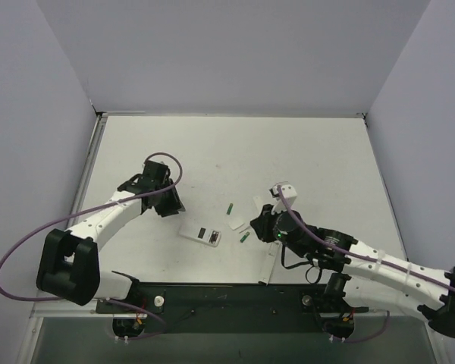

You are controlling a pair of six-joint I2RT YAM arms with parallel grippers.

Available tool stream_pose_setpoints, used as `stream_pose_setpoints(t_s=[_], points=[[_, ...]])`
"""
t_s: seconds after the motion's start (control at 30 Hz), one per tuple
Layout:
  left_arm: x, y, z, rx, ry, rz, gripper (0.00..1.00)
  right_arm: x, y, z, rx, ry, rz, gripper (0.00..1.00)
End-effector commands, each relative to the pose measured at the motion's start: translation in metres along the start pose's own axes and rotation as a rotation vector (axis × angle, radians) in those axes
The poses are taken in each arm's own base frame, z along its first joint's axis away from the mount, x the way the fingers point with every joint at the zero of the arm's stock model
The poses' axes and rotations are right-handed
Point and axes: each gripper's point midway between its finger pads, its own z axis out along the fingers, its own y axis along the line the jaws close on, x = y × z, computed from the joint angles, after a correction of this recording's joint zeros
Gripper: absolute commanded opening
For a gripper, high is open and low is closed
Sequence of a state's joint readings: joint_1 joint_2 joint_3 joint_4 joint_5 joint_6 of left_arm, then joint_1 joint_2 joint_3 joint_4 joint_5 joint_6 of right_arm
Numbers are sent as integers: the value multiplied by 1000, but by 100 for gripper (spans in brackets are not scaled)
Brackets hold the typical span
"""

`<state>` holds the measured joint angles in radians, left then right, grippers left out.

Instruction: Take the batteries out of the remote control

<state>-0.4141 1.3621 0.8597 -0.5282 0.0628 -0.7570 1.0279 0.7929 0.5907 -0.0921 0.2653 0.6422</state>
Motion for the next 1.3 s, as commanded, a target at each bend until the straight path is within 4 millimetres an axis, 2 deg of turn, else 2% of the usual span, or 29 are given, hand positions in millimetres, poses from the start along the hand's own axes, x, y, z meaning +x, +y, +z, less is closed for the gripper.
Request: stream_pose_setpoints(t_s=[0.0, 0.03, 0.1, 0.13, 0.17, 0.37, 0.53, 0.63, 0.93, 1.27], points=[[-5, 20, 2, 4, 66, 5, 39, -39, 49, 22, -71, -142, -91, 0], [-6, 24, 5, 0, 76, -13, 39, -50, 63, 25, -101, -171, -92, 0], [-1, 26, 12, -4, 105, -25, 39, -41, 73, 40, -106, -139, -127, 0], [3, 30, 16, -18, 121, -33, 39, -48, 83, 42, -123, -149, -138, 0], [6, 33, 18, -28, 133, -35, 39, -40, 83, 52, -107, -122, -162, 0], [29, 41, 29, -16, 197, -57, 39, -32, 93, 71, -88, -81, -194, 0], [34, 39, 31, 11, 203, -64, 38, -14, 97, 81, -112, -35, -190, 0], [33, 37, 32, 22, 206, -66, 37, -5, 93, 85, -112, -29, -193, 0], [40, 37, 30, 34, 212, -89, 35, 8, 69, 88, 27, 37, -144, 0], [49, 38, 30, 48, 224, -107, 35, 12, 65, 85, 54, 60, -119, 0]])
